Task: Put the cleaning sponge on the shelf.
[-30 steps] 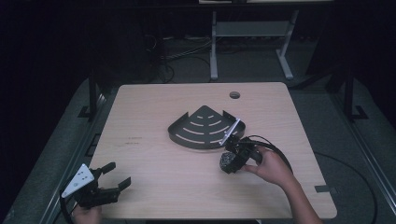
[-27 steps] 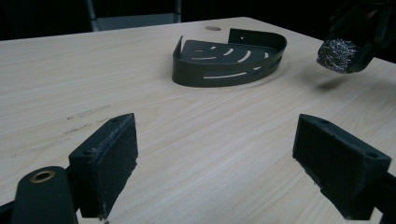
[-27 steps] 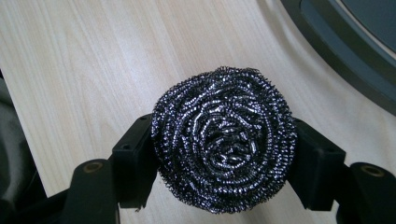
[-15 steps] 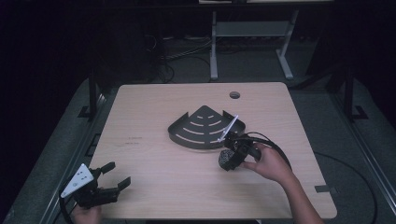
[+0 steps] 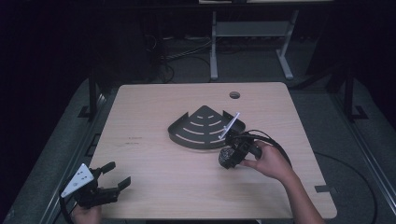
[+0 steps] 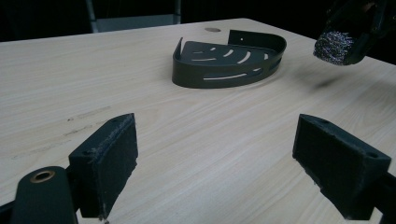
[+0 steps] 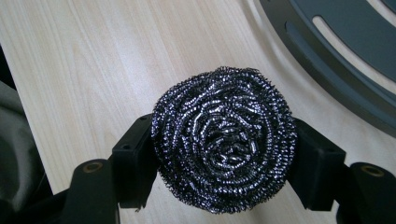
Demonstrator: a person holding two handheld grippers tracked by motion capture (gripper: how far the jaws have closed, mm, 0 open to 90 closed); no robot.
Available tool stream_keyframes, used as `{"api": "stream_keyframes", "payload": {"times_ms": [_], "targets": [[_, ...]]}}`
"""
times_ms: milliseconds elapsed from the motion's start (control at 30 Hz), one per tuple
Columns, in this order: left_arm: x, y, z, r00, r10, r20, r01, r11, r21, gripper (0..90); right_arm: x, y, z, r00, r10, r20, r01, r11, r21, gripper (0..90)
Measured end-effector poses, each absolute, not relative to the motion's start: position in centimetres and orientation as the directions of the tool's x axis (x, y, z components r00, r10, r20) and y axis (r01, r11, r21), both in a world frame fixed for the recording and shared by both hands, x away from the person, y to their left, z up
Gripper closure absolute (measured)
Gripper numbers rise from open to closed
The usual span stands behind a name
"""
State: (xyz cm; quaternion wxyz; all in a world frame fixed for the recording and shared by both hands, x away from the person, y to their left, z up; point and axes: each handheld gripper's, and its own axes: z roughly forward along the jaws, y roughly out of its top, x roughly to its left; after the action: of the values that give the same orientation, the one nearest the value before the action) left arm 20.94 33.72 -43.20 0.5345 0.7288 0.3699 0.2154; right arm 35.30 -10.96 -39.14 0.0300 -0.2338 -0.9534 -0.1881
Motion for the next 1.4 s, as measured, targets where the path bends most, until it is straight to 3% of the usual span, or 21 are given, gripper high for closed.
{"api": "stream_keyframes", "payload": {"times_ms": [1400], "targets": [[20.9,33.8,-43.2,0.633,0.77,-0.079,0.308,-0.156,0.938,13.3,39.4,-8.1,-37.2,-0.893,0.421,0.161,0.45,0.822,0.349,32.6]]}}
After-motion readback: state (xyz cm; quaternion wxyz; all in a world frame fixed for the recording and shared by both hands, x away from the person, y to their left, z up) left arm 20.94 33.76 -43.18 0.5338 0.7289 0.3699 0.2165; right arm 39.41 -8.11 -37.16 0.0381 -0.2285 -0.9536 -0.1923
